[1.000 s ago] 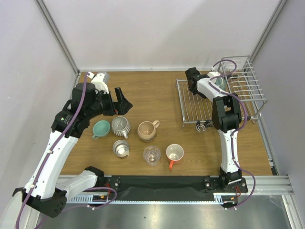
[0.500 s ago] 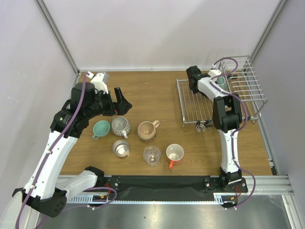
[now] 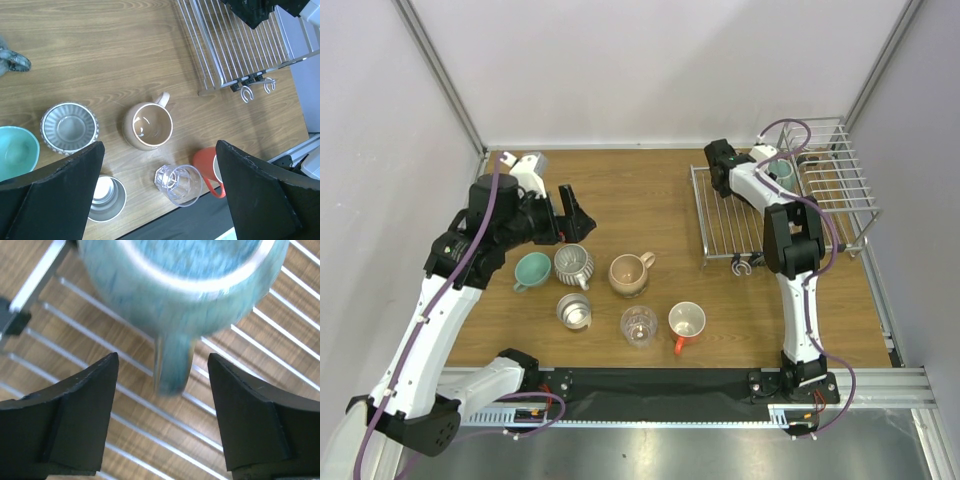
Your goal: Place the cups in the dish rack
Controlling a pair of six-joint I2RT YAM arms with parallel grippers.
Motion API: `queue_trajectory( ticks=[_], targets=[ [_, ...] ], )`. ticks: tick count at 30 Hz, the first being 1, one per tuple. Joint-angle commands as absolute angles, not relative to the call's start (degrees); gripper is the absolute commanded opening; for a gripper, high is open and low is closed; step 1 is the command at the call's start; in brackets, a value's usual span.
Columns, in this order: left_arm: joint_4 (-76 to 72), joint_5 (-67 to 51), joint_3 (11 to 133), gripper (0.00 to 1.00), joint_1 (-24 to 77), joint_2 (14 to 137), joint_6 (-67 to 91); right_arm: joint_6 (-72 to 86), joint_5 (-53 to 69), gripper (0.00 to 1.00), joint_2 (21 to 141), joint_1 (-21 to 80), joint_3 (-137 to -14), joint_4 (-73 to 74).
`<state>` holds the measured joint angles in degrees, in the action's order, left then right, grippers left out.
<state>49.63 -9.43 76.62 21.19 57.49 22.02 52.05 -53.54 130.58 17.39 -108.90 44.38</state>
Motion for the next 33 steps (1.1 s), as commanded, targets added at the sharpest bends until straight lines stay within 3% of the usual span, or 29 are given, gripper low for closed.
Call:
queue_trajectory(
  ticks=[1,4,9,13,18,24,26,33],
  targets=[
    [50.5,-10.3,78.1,0.99,20.5,57.9,23.1,53.3,-55.0,0.80,125.6,18.7,-108.5,46.5],
    [51.7,-10.5,77.7,0.97,20.5,59.6,24.3,53.6,-53.8,0.90,123.3,18.6,-107.1,47.9],
    [53.8,-13.5,75.4,0.88,20.5,63.4,26.4,53.3,-49.6,0.96,118.4,19.8,-103.0,51.6],
    [54.4,-14.4,74.3,0.82,21.3,68.8,29.4,48.4,-40.6,0.96,110.2,21.6,-100.2,53.6],
    [60.8,-1.7,80.6,0.83,26.0,79.2,31.9,40.9,-34.6,0.95,100.7,28.6,-98.4,58.3],
    [62.3,4.7,85.3,0.80,31.6,92.6,31.6,37.5,-19.1,0.93,83.7,34.5,-89.0,58.7],
    [61.5,5.2,84.6,0.72,31.8,94.2,31.1,36.4,-13.5,0.93,78.8,35.7,-85.0,57.5],
    [57.0,4.0,78.3,0.69,32.4,96.0,30.1,34.5,-4.6,0.95,67.1,35.7,-81.7,62.3]
  ],
)
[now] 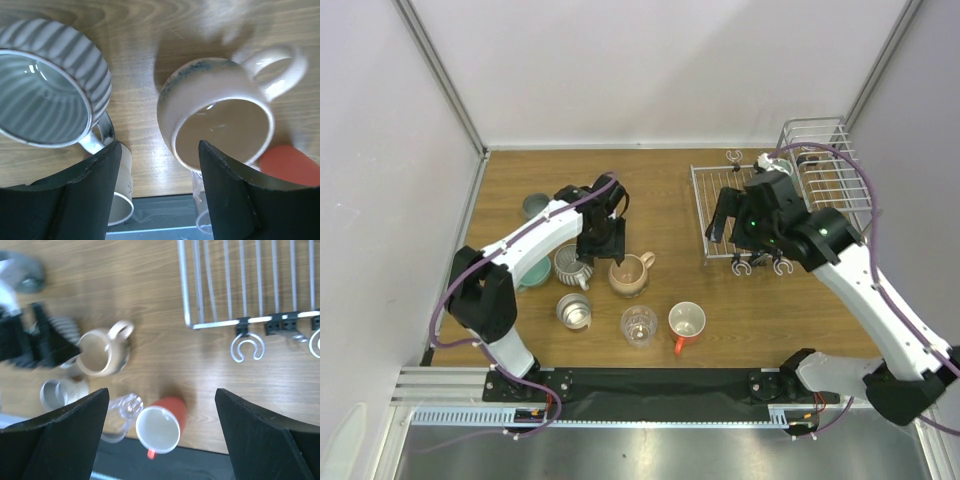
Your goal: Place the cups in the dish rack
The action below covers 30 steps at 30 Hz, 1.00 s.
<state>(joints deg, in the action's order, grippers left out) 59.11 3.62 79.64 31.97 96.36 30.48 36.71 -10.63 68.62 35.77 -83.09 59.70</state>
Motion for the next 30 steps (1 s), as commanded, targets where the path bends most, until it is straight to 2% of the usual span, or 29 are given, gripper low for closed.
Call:
queue_trajectory(
  ticks=[1,4,7,8,13,14,16,23,26,30],
  targets=[
    [55.6,3.8,77.3,0.69,32.8,96.9,29.7,35.3,-3.1,0.95,65.8,35.7,-81.1,62.5],
    [53.2,1.0,75.2,0.66,33.0,98.3,29.0,36.7,2.4,0.95,64.5,35.7,-79.3,61.4],
    [51.3,-1.1,74.9,0.58,33.3,99.8,28.6,38.5,4.2,0.92,64.9,35.7,-79.9,61.9],
    [50.8,-1.5,75.0,0.50,33.2,100.4,28.3,38.8,4.1,0.91,65.6,35.7,-80.4,62.5],
    [48.0,-3.1,74.3,0.28,33.3,101.9,26.7,39.5,7.8,0.91,68.0,31.5,-83.7,64.2],
    [47.6,-3.1,74.2,0.15,33.2,102.0,26.5,39.8,8.7,0.91,68.4,30.9,-83.8,63.8],
    [47.5,-2.5,74.6,0.00,33.3,101.7,26.2,40.6,10.4,0.91,69.5,30.0,-84.0,63.4],
    [41.6,2.3,77.0,0.00,33.5,87.5,24.9,41.1,16.3,0.92,75.1,28.5,-89.8,64.0],
    [34.7,3.9,77.6,0.00,34.4,78.9,22.9,44.5,26.0,0.95,76.1,25.9,-89.3,60.0],
    [20.5,6.9,73.1,0.00,37.4,69.5,18.6,56.8,41.3,0.99,74.9,23.1,-83.4,45.1]
  ],
)
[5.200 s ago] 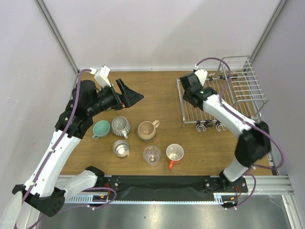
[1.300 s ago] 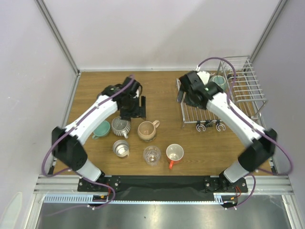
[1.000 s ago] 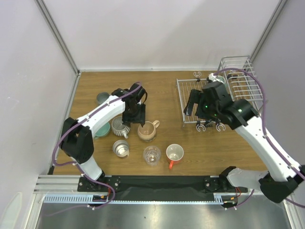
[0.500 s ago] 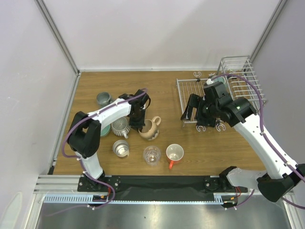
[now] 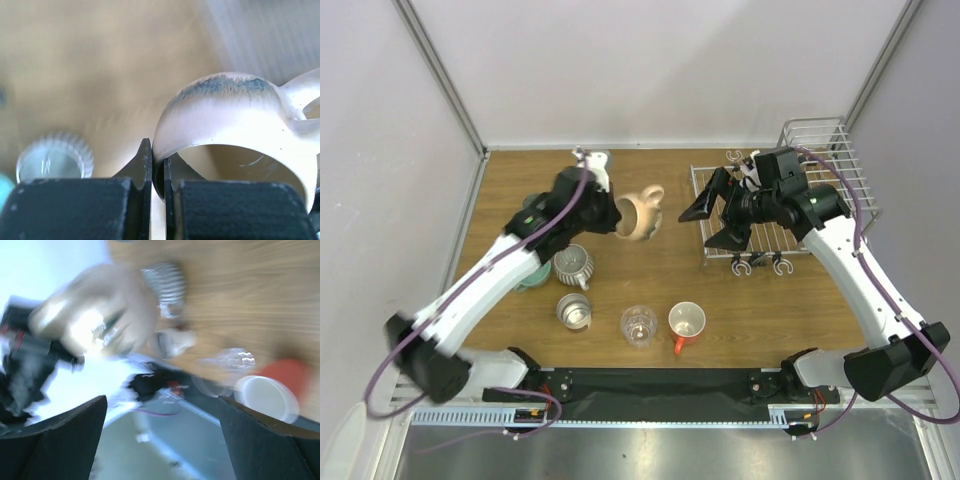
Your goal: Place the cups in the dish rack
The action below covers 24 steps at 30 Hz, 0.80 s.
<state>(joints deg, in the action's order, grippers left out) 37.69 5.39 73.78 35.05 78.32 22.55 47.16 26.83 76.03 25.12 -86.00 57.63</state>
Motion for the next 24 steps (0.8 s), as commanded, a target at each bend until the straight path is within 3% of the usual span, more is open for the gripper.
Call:
queue_trajectory(
  ticks=[1,9,24],
  targets=[
    [18.2,6.7,71.9,0.00,37.8,67.7,17.9,60.0,43.1,1.00,74.1,22.9,-82.4,41.8],
    [7.5,3.1,68.1,0.00,40.1,60.0,10.6,84.3,51.1,1.00,72.3,25.8,-81.1,19.9],
    [-10.2,-6.4,61.8,0.00,40.7,54.1,-2.8,95.3,51.4,0.99,69.4,30.4,-78.4,13.3]
  ],
)
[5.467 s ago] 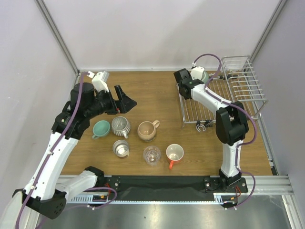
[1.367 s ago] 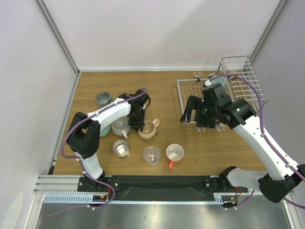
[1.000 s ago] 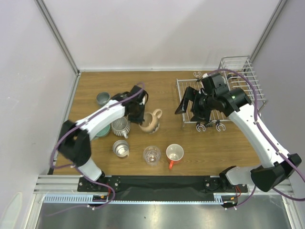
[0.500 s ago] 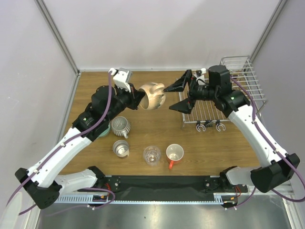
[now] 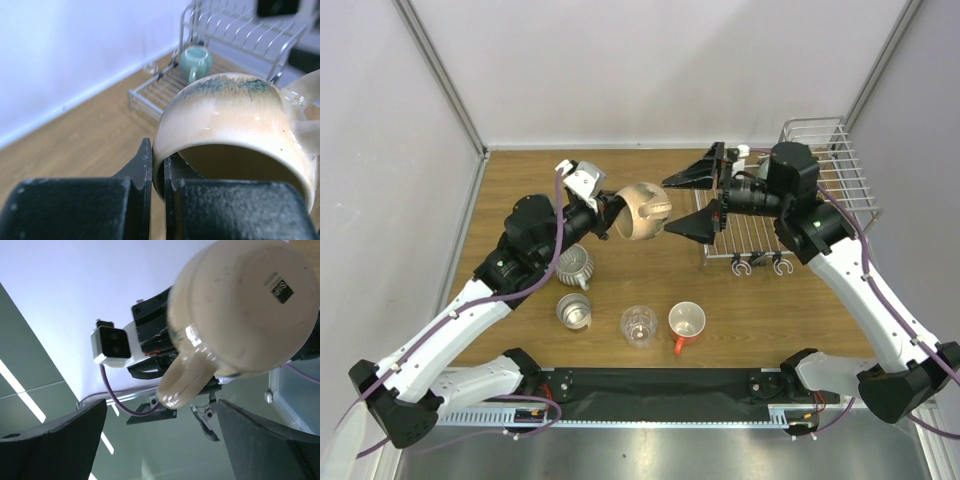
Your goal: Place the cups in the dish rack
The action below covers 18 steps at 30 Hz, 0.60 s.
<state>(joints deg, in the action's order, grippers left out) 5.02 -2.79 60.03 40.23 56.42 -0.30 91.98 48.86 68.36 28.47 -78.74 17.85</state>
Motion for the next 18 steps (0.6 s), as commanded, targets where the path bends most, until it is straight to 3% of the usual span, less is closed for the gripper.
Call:
queue_trajectory(
  ticks=[1,10,16,18],
  targets=[
    [-10.7,-6.8,61.9,0.00,40.8,54.2,-3.0,95.5,51.3,1.00,70.0,31.2,-78.5,13.1],
    [-16.3,-15.3,61.9,0.00,41.8,55.0,-10.3,104.8,50.1,0.84,68.6,32.6,-73.7,5.2],
    [-16.4,-17.8,62.6,0.00,42.0,56.1,-12.7,107.9,48.7,0.69,68.4,33.2,-73.7,6.5],
    [-16.2,-18.4,62.4,0.00,42.1,56.1,-13.9,109.3,47.9,0.60,68.1,33.6,-73.0,6.4]
  ],
)
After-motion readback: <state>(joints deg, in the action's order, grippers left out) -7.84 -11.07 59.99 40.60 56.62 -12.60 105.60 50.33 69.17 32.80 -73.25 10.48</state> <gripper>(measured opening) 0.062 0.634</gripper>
